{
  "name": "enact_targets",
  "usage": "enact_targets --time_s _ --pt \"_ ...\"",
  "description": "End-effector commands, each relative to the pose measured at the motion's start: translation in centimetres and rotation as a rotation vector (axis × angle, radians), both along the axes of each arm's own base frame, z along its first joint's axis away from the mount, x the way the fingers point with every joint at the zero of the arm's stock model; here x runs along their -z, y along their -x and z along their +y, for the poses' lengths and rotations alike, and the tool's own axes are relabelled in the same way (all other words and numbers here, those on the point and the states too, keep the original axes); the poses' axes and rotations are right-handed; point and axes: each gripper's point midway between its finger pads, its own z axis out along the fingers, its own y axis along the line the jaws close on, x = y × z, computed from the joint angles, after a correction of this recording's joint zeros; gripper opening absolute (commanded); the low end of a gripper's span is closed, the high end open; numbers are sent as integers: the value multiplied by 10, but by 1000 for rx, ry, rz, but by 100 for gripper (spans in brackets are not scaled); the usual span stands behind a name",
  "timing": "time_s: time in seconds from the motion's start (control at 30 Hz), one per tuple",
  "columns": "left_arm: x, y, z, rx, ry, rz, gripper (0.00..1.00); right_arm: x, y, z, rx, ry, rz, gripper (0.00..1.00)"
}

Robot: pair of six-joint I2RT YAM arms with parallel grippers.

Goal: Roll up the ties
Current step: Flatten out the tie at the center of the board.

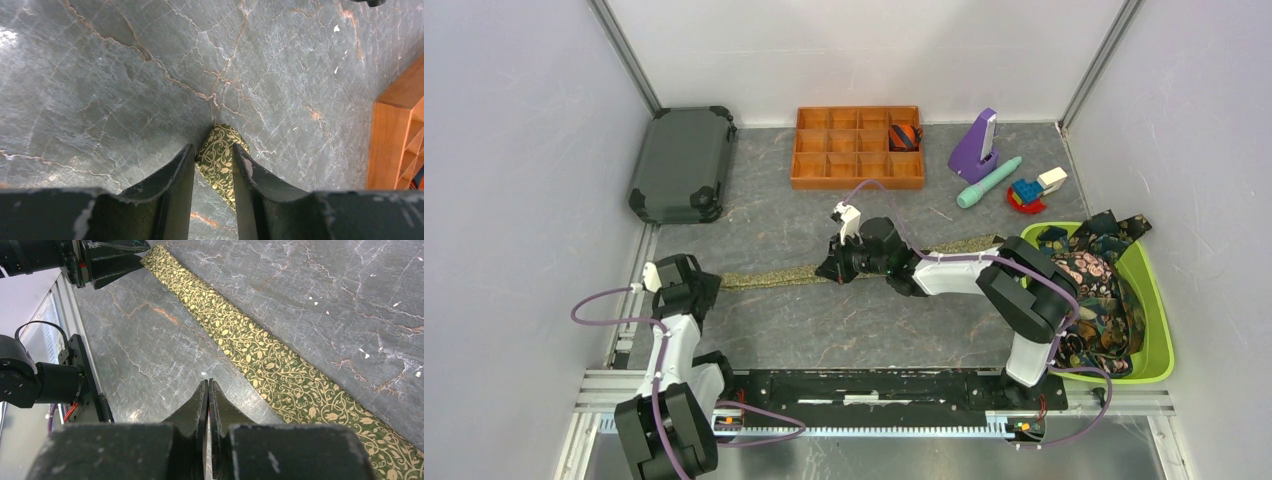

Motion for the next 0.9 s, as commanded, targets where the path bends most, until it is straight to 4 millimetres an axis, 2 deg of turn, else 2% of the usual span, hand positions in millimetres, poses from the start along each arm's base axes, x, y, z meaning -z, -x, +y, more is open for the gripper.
enact_targets --time_s 0.0,0.23,0.5,0.7,0.87 --pt "-4 -6 -1 26 -6 -35 39 -26 1 2 -19 -58 -59 5" --pt "3 4 4 -11 -18 -3 39 -25 2 2 -23 -60 -52 5" --pt "9 6 5 -20 -20 14 39 -25 2 2 -25 -62 -51 5" --pt "16 7 5 -30 -16 12 31 -23 3 3 -28 -61 -50 5" --pt "14 6 7 -32 -28 -2 20 -23 2 4 -33 -62 -53 5"
